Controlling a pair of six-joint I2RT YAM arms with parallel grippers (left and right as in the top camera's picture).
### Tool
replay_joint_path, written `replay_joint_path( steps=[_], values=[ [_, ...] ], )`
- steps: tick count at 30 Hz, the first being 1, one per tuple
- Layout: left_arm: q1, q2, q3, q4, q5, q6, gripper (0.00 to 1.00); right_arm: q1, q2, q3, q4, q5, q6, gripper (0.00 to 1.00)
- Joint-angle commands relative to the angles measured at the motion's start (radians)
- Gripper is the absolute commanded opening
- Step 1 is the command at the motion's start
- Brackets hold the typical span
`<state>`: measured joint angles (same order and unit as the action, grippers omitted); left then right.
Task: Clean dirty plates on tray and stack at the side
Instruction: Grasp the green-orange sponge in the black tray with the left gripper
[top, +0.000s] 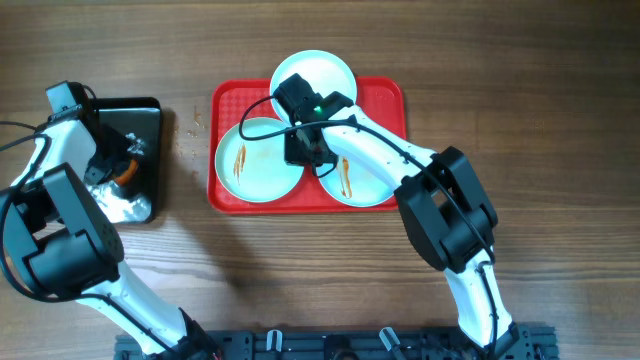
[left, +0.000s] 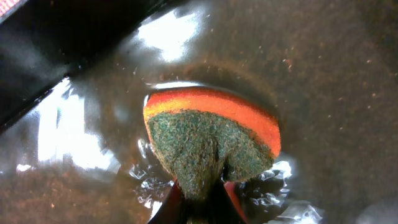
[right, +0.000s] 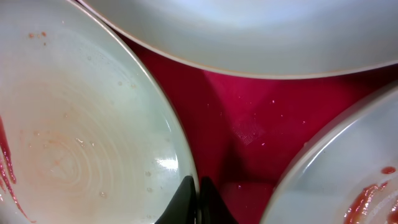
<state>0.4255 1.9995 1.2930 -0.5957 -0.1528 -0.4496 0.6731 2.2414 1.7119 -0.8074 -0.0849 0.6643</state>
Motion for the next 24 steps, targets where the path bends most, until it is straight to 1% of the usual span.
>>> replay_joint_path(
  steps=[1, 2, 6, 8, 9, 11, 13, 24],
  values=[
    [0.003, -0.049, 0.015, -0.050, 0.010, 0.001, 0.04, 0.005, 0.012, 0.016, 0.002, 0.025, -0.011, 0.04],
    [0.002, -0.088, 0.030, -0.071, 0.014, 0.002, 0.04, 0.005, 0.012, 0.016, 0.002, 0.025, -0.010, 0.05],
    [0.002, -0.317, 0.045, -0.163, 0.108, 0.004, 0.04, 0.005, 0.012, 0.016, 0.002, 0.025, -0.010, 0.05],
    [0.002, -0.401, 0.045, -0.186, 0.212, 0.108, 0.04, 0.005, 0.012, 0.016, 0.003, 0.017, -0.010, 0.05],
    [0.002, -0.425, 0.045, -0.208, 0.235, 0.137, 0.04, 0.005, 0.012, 0.016, 0.005, 0.017, -0.011, 0.05],
    [0.002, -0.423, 0.044, -0.222, 0.242, 0.185, 0.04, 0.005, 0.012, 0.016, 0.007, 0.005, -0.019, 0.05],
    [0.002, -0.418, 0.044, -0.229, 0.242, 0.207, 0.04, 0.005, 0.012, 0.016, 0.014, -0.021, -0.041, 0.05],
    [0.002, -0.396, 0.044, -0.232, 0.242, 0.208, 0.04, 0.005, 0.012, 0.016, 0.018, -0.028, -0.055, 0.05]
  ],
)
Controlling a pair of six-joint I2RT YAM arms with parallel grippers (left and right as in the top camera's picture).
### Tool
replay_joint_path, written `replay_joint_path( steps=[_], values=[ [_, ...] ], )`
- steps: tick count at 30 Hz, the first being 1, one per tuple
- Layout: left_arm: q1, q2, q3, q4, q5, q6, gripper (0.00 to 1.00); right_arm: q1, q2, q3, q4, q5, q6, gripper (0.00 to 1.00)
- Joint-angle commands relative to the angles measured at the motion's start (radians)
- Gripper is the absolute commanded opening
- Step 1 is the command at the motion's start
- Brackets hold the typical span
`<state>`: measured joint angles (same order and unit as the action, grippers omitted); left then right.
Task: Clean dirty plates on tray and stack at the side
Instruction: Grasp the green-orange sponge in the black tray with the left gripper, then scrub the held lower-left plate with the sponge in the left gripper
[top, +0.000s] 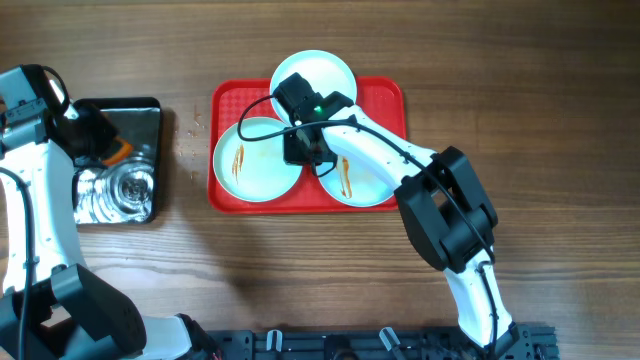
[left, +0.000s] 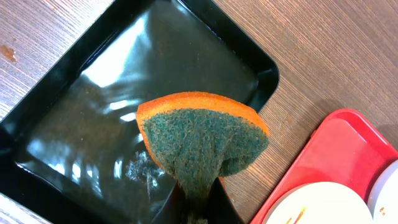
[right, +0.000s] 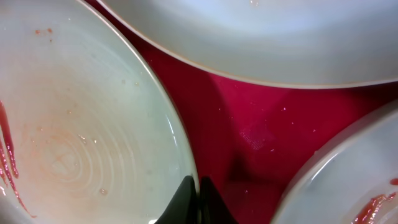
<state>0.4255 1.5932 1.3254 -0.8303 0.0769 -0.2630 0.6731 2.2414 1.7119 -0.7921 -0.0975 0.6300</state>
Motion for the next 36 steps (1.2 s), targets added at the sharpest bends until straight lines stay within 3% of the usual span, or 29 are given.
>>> replay_joint_path(
  steps=[1, 5, 9, 13, 16, 19, 26, 31, 33, 36],
  values=[
    [0.002, 0.010, 0.012, 0.003, 0.012, 0.021, 0.04, 0.005, 0.012, 0.016, 0.003, -0.016, -0.021, 0.05],
    [-0.038, 0.010, 0.012, -0.002, 0.116, 0.025, 0.04, 0.004, 0.012, 0.016, 0.016, -0.061, -0.027, 0.06],
    [-0.228, 0.012, -0.029, -0.014, 0.150, 0.020, 0.04, 0.004, 0.012, 0.016, 0.016, -0.068, -0.028, 0.09],
    [-0.383, 0.052, -0.137, 0.072, 0.127, 0.019, 0.04, 0.004, 0.012, 0.016, 0.016, -0.085, -0.028, 0.09],
    [-0.420, 0.125, -0.190, 0.119, 0.125, 0.021, 0.04, 0.004, 0.012, 0.016, 0.014, -0.085, -0.028, 0.09],
    [-0.461, 0.219, -0.213, 0.178, 0.128, 0.121, 0.04, 0.004, 0.012, 0.016, 0.014, -0.087, -0.028, 0.09],
    [-0.481, 0.339, -0.213, 0.203, 0.083, 0.137, 0.04, 0.003, 0.012, 0.016, 0.013, -0.087, -0.029, 0.09],
    [-0.520, 0.359, -0.213, 0.283, 0.296, 0.334, 0.04, 0.003, 0.012, 0.016, 0.013, -0.087, -0.029, 0.10],
    [-0.540, 0.370, -0.213, 0.364, 0.212, 0.312, 0.04, 0.003, 0.012, 0.016, 0.013, -0.087, -0.038, 0.10],
    [-0.546, 0.391, -0.213, 0.407, -0.097, 0.122, 0.04, 0.002, 0.012, 0.016, 0.013, -0.087, -0.040, 0.10]
  ],
)
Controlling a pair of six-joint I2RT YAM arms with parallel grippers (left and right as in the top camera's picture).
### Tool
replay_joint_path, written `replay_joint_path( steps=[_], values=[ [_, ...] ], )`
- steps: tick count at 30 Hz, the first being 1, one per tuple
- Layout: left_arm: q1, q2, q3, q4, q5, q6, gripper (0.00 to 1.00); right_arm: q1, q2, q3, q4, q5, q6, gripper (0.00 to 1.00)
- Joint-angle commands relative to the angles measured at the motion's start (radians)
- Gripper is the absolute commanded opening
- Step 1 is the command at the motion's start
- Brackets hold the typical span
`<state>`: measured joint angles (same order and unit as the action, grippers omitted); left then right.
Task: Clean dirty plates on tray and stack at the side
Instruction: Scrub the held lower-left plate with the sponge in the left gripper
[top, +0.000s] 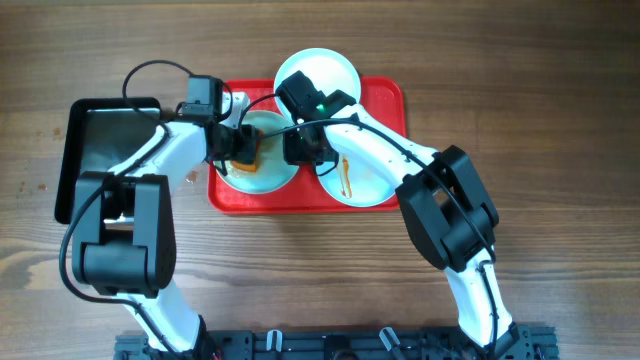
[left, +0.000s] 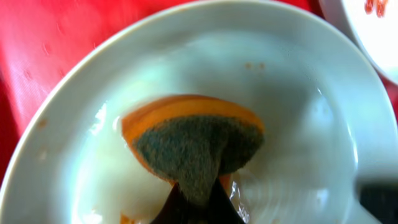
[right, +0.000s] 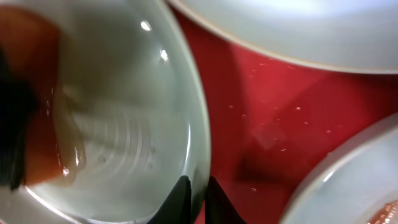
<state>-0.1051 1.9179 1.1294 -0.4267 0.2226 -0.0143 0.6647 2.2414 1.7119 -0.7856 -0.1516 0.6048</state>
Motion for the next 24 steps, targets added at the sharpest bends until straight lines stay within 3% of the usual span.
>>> replay_joint_path(
  steps=[1, 3, 6, 9, 11, 14, 15, 17, 19, 22, 24],
  values=[
    [-0.014, 0.066, -0.017, -0.007, -0.323, -0.194, 0.04, 0.010, 0.012, 0.016, 0.007, -0.033, -0.015, 0.10],
    [-0.015, 0.066, -0.017, -0.065, -0.393, -0.312, 0.04, 0.010, 0.012, 0.016, 0.007, -0.034, -0.015, 0.10],
    [-0.016, 0.066, -0.017, -0.208, -0.248, -0.319, 0.04, 0.010, 0.012, 0.016, 0.007, -0.035, -0.021, 0.10],
    [-0.016, 0.066, -0.017, -0.273, 0.131, -0.063, 0.04, 0.010, 0.012, 0.016, 0.007, -0.045, -0.023, 0.10],
    [-0.016, 0.066, -0.017, -0.282, 0.319, 0.046, 0.04, 0.010, 0.012, 0.016, 0.007, -0.050, -0.023, 0.10],
    [-0.016, 0.066, -0.017, -0.209, 0.367, 0.081, 0.04, 0.010, 0.012, 0.016, 0.008, -0.057, -0.026, 0.10],
    [-0.016, 0.066, -0.017, -0.182, 0.342, 0.063, 0.04, 0.010, 0.012, 0.016, 0.008, -0.057, -0.026, 0.10],
    [-0.016, 0.066, -0.017, -0.118, 0.156, -0.092, 0.04, 0.010, 0.012, 0.016, 0.010, -0.057, -0.026, 0.10],
    [-0.016, 0.066, -0.017, -0.088, -0.156, -0.338, 0.04, 0.010, 0.012, 0.015, 0.010, -0.057, -0.026, 0.10],
    [-0.016, 0.064, -0.016, -0.144, -0.510, -0.604, 0.04, 0.010, 0.013, 0.014, 0.011, -0.056, -0.021, 0.10],
    [-0.016, 0.062, -0.016, -0.212, -0.615, -0.697, 0.04, 0.010, 0.013, 0.014, 0.010, -0.056, -0.021, 0.10]
  ],
)
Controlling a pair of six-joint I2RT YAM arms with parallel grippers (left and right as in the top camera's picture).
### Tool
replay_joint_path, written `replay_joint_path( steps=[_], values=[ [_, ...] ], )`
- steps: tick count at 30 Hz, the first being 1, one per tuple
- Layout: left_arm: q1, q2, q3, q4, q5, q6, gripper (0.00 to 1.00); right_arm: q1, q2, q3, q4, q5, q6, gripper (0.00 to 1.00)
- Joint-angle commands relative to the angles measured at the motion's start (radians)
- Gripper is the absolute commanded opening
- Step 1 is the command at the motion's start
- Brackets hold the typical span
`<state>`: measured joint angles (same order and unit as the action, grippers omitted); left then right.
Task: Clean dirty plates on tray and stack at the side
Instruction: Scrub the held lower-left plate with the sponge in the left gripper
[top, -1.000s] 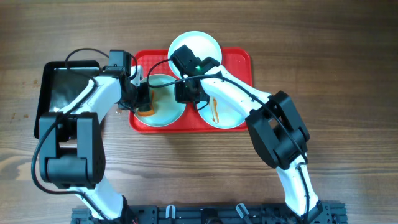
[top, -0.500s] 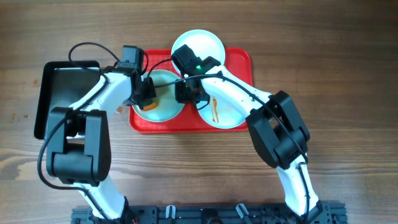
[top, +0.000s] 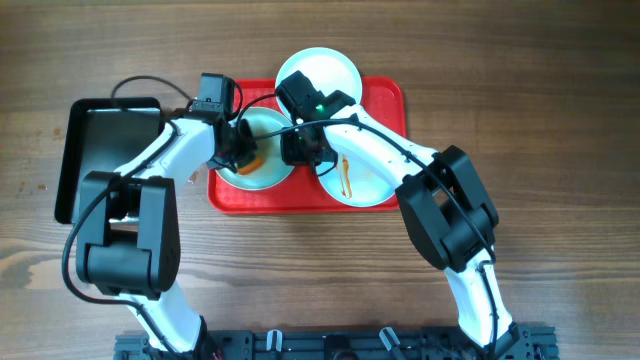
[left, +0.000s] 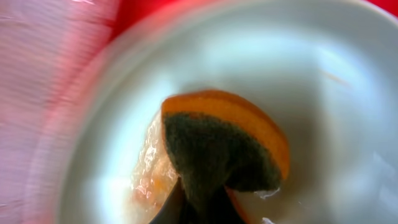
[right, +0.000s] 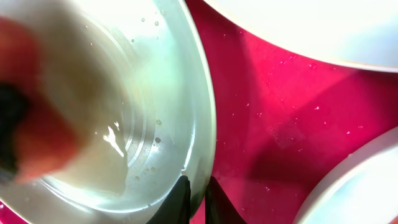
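Observation:
On the red tray (top: 385, 100) sit three white plates. My left gripper (top: 240, 150) is shut on an orange-and-green sponge (left: 225, 142) pressed into the left plate (top: 268, 177), whose bowl is wet with an orange smear. My right gripper (right: 198, 190) is shut on that plate's right rim (right: 200, 112); in that view the sponge (right: 34, 146) is a blur at the left. The right plate (top: 365, 180) carries a red sauce streak. The top plate (top: 325, 72) looks white.
A black water tray (top: 100, 150) lies on the wooden table left of the red tray. Both arms cross over the red tray's middle. Bare wood (top: 540, 120) lies to the right of the red tray and in front of it.
The sponge has shifted a little inside the left plate, toward its middle. The right gripper still pinches the same rim. The plate's surface shows more wet smear.
At first the left gripper held the sponge down in the black tray's water while the right gripper pinched the streaked left plate's rim. Then the sponge hung above the black tray. Later it rested on the left plate, whose streaks have turned into a wet smear.

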<state>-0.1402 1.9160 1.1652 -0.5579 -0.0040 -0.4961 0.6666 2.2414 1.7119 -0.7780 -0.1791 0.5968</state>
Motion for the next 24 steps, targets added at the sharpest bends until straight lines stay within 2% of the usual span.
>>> replay_joint_path(
  steps=[1, 3, 5, 6, 8, 9, 11, 13, 15, 17, 19, 21, 24],
  values=[
    [0.019, 0.063, -0.053, -0.102, -0.390, -0.219, 0.04, 0.008, 0.013, 0.014, 0.003, -0.029, -0.013, 0.10],
    [0.013, 0.063, -0.052, -0.128, -0.332, -0.179, 0.04, 0.008, 0.013, 0.014, 0.003, -0.029, -0.013, 0.10],
    [0.000, 0.063, -0.052, -0.127, -0.135, 0.007, 0.04, 0.008, 0.013, 0.014, 0.004, -0.029, -0.013, 0.10],
    [-0.011, 0.063, -0.052, -0.124, 0.016, 0.120, 0.04, 0.008, 0.013, 0.014, 0.003, -0.029, -0.010, 0.10],
    [-0.020, 0.063, -0.052, -0.110, 0.225, 0.271, 0.04, 0.008, 0.013, 0.014, 0.003, -0.029, -0.010, 0.10],
    [-0.020, 0.063, -0.052, -0.096, 0.392, 0.380, 0.04, 0.008, 0.013, 0.014, 0.003, -0.029, -0.010, 0.10],
    [-0.020, 0.063, -0.052, -0.060, 0.569, 0.483, 0.04, 0.008, 0.013, 0.014, 0.003, -0.029, -0.010, 0.10],
    [-0.019, 0.063, -0.052, -0.005, 0.570, 0.477, 0.04, 0.008, 0.013, 0.014, 0.003, -0.029, -0.010, 0.10],
    [-0.019, 0.063, -0.052, 0.069, 0.471, 0.355, 0.04, 0.008, 0.013, 0.014, 0.003, -0.029, -0.010, 0.10],
    [-0.019, 0.063, -0.052, 0.154, 0.192, 0.137, 0.04, 0.008, 0.013, 0.014, 0.003, -0.029, -0.010, 0.10],
    [-0.019, 0.063, -0.052, 0.193, 0.007, 0.034, 0.04, 0.008, 0.013, 0.014, 0.003, -0.029, -0.010, 0.10],
    [-0.020, 0.063, -0.052, 0.176, -0.153, -0.080, 0.04, 0.008, 0.013, 0.014, 0.004, -0.029, -0.010, 0.10],
    [-0.020, 0.063, -0.052, 0.060, -0.225, -0.194, 0.04, 0.008, 0.013, 0.014, 0.005, -0.029, -0.010, 0.10]
  ],
)
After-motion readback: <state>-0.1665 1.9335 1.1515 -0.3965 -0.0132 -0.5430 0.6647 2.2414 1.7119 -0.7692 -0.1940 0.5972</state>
